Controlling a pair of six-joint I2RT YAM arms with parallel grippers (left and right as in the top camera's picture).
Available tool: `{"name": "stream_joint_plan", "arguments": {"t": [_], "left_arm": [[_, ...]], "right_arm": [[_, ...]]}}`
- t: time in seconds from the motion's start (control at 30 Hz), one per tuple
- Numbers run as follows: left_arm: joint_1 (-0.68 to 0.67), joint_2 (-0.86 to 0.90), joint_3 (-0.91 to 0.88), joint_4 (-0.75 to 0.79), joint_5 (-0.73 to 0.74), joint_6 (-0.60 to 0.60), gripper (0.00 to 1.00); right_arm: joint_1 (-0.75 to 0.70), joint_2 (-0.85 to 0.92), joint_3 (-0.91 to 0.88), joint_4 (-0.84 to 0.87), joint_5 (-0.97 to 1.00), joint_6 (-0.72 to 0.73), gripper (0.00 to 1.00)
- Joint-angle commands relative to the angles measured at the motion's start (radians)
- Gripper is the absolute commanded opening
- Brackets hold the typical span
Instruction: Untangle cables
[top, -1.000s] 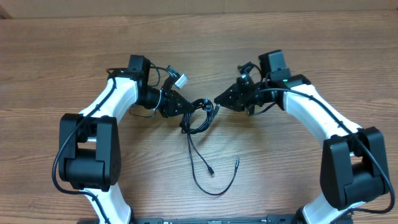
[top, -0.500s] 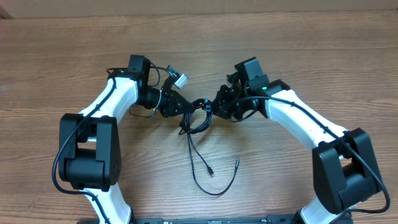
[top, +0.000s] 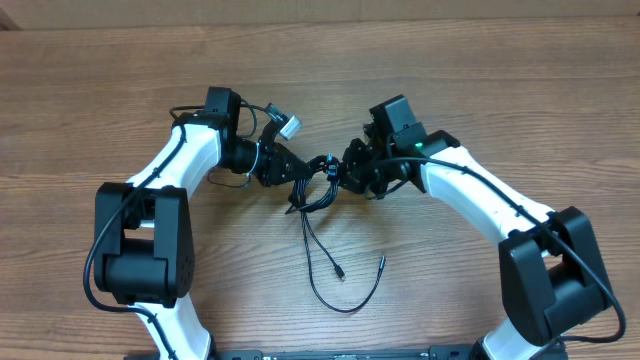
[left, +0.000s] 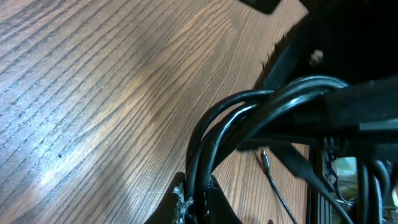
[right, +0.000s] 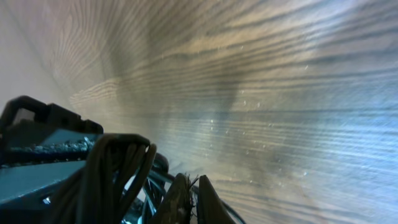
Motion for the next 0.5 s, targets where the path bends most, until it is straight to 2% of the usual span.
{"name": "stream_joint_plan", "arguments": {"t": [0.0, 0.17, 0.33, 0.47], "left_arm": [[-0.001, -0.013, 0.012, 0.006, 0.027, -0.033, 0.04], [-0.001, -0.013, 0.012, 0.007, 0.027, -0.033, 0.04], [-0.001, -0.013, 0.012, 0.008, 0.018, -0.035, 0.04], [-0.002, -0.013, 0.012, 0.035, -0.052, -0.124, 0.04]], "right_arm": [[0.058, -0.027, -0.004, 0.010, -0.026, 0.046, 0.04], [0.078, -0.027, -0.004, 0.033, -0.027, 0.056, 0.04], [0.037, -0.027, -0.004, 0.028, -0.023, 0.031, 0.04], [-0.007, -0.027, -0.004, 0.010, -0.014, -0.013, 0.04]]}}
